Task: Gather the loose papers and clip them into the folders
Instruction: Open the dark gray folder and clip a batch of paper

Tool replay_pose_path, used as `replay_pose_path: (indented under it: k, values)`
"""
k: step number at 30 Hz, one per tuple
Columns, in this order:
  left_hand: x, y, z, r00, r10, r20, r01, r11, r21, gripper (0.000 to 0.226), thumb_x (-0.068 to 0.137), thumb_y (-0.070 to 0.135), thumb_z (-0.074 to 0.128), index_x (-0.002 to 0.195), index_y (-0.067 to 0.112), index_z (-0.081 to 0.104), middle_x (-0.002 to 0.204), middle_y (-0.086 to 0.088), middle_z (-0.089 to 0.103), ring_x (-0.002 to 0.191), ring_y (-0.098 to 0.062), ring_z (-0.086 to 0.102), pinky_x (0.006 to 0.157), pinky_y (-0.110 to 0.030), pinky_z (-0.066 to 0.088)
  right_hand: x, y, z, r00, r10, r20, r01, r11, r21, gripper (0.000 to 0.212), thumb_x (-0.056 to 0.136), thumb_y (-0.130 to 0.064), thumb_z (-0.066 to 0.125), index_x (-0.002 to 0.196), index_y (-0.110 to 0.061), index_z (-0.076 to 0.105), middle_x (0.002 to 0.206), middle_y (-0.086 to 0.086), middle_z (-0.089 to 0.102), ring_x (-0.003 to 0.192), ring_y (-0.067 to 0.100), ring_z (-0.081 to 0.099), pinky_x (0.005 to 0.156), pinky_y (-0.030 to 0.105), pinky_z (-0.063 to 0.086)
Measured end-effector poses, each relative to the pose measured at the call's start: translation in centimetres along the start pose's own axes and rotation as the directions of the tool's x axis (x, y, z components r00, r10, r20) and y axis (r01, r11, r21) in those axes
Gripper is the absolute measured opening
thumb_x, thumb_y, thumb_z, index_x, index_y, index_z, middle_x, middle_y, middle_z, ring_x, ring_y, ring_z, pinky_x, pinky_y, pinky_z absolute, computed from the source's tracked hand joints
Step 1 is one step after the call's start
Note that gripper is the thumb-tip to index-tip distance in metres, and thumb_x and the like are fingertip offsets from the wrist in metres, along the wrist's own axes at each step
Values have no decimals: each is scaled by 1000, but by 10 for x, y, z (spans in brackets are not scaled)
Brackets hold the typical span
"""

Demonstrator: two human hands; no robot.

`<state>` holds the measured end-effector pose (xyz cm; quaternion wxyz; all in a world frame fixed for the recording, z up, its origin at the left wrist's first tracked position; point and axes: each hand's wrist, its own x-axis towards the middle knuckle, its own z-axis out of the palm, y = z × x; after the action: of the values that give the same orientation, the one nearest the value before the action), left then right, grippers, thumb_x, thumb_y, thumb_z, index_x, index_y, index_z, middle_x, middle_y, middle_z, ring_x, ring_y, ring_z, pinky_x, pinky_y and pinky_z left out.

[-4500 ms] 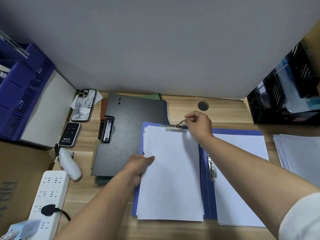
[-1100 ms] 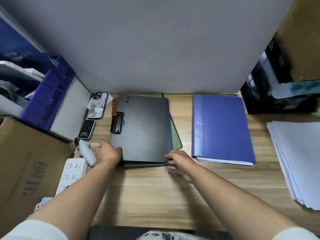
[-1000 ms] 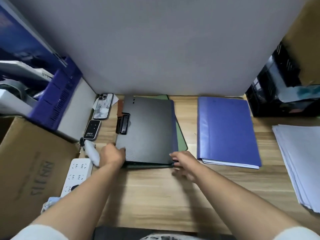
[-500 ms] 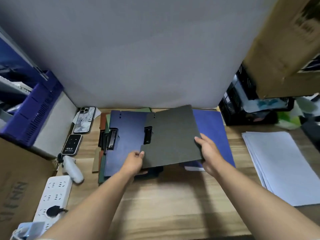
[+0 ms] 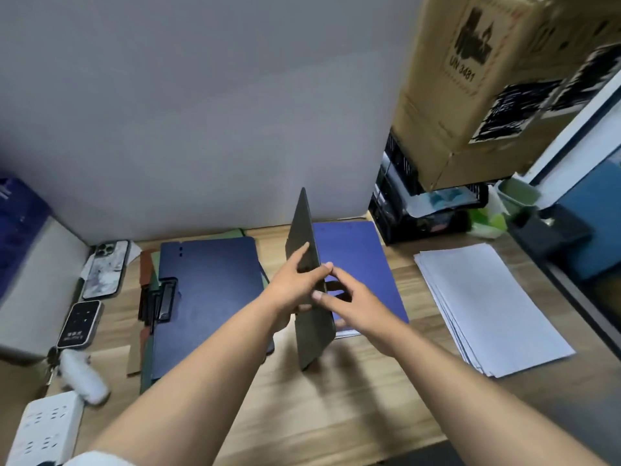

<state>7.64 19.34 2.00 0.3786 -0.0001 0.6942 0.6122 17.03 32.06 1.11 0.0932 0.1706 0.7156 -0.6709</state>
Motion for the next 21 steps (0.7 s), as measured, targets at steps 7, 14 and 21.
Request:
replay_pose_path:
  k: [7,14,21]
  values:
    - [-15,-17,-22,994,-105,13,106,989,-101,90,74,62,83,151,43,43,151,5,50,137,-21,50,81,-45,64,5,17,-10,993,48,109,-66,982,177,54,86,-45,78,137,-42,59,133,12,64,123,22,64,98,51,56]
    - [-32,-30,-98,931,-60,-361,46,998,-47,19,98,22,56,102,13,73,105,-12,77,94,-33,70,75,-35,52,11,54,-56,917,208,-340,-181,977,110,22,81,-9,59,96,-19,72,98,11,75,81,27,67,72,38,50]
    - [-28,-75,-131,693,-154,-704,568,719,402,70,93,18,65,152,10,30,151,-23,43,138,-41,43,104,-44,40,13,104,-73,805,252,-538,-444,857,-263,55,86,-17,60,138,-26,45,113,10,70,102,33,66,90,41,54]
